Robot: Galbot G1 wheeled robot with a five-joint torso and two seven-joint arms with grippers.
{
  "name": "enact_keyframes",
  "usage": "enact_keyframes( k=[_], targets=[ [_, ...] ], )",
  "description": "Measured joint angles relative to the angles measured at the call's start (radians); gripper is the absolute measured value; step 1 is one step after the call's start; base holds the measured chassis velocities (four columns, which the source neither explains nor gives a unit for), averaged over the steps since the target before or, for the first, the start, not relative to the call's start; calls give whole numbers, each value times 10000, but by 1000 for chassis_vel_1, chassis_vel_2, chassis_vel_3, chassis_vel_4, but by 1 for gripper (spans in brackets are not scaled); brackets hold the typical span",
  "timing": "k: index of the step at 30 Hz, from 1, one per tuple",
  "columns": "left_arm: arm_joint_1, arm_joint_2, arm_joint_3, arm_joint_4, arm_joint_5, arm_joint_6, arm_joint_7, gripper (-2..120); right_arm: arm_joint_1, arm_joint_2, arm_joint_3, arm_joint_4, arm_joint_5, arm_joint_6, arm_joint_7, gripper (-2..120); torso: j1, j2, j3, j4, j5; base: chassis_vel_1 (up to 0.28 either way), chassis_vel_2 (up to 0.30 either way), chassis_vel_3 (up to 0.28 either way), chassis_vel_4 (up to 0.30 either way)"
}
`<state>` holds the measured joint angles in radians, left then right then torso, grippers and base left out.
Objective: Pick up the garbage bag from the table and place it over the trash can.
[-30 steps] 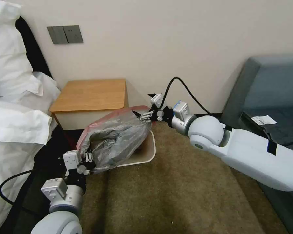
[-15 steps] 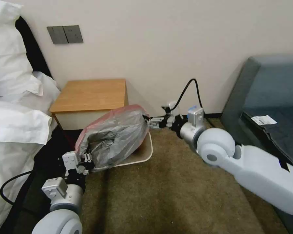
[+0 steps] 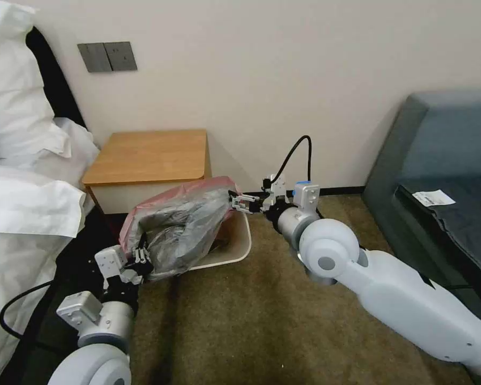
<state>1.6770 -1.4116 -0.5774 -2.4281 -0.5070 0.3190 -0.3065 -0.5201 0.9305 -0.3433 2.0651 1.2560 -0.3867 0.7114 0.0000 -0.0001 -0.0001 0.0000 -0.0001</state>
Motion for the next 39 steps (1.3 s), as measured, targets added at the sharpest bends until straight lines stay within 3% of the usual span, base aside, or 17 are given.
enact_keyframes(
  k=[13, 39],
  targets=[
    [-301, 299, 48, 653, -37, -18, 46, 5, -348, 93, 521, 179, 158, 47, 116, 100, 0, 0, 0, 0, 1, 0, 0, 0, 0],
    [-856, 333, -85, 1026, -806, 96, -156, 5, -1364, 33, 1070, 384, -543, 88, 4, 100, 0, 0, 0, 0, 1, 0, 0, 0, 0]
  ],
)
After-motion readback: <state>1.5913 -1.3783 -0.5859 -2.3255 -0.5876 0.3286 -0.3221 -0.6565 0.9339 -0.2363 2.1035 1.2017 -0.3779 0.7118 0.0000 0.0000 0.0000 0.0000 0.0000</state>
